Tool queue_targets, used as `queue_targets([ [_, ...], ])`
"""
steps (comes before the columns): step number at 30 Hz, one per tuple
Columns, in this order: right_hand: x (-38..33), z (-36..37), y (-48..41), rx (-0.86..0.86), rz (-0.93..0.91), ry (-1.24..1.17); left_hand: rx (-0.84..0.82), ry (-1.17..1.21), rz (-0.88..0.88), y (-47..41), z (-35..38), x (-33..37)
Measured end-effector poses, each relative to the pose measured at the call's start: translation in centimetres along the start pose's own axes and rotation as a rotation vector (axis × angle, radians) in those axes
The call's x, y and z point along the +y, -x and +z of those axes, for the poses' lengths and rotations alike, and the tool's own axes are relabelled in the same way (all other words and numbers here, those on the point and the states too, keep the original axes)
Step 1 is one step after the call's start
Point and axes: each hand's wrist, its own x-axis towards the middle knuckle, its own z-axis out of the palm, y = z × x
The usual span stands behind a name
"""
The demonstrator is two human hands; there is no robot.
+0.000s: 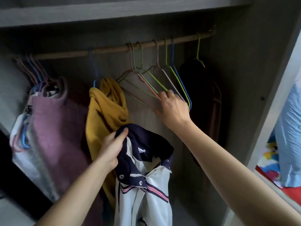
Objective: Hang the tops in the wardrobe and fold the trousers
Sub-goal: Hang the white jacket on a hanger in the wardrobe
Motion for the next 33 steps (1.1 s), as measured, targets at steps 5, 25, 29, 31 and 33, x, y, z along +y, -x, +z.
queue_targets([
  [5,-1.1,2.1,-1.0,-0.004,-0.031,0.139,-0.032,0.015,-0.010,-1.5,-1.6,-0.1],
  [25,-0.6,3.0,-1.8,0.079,-0.028,-0.187,0.049,0.055,-0.047,-1.8,-2.9,0.5],
  [29,-0.7,1.4,-0.6,0.212,-0.100,-0.362,0.067,0.067,-0.033,-1.3,-2.3,0.8],
  [31,0.1,1.1,0.9,0.252,-0.111,-0.434,0.073,0.055,-0.022,-1.0,-2.0,0.7],
  [33,1.2,1.5,3.3,0.256,-0.092,-0.503,0.083,0.026,-0.016,-0.7,-1.6,0.5],
])
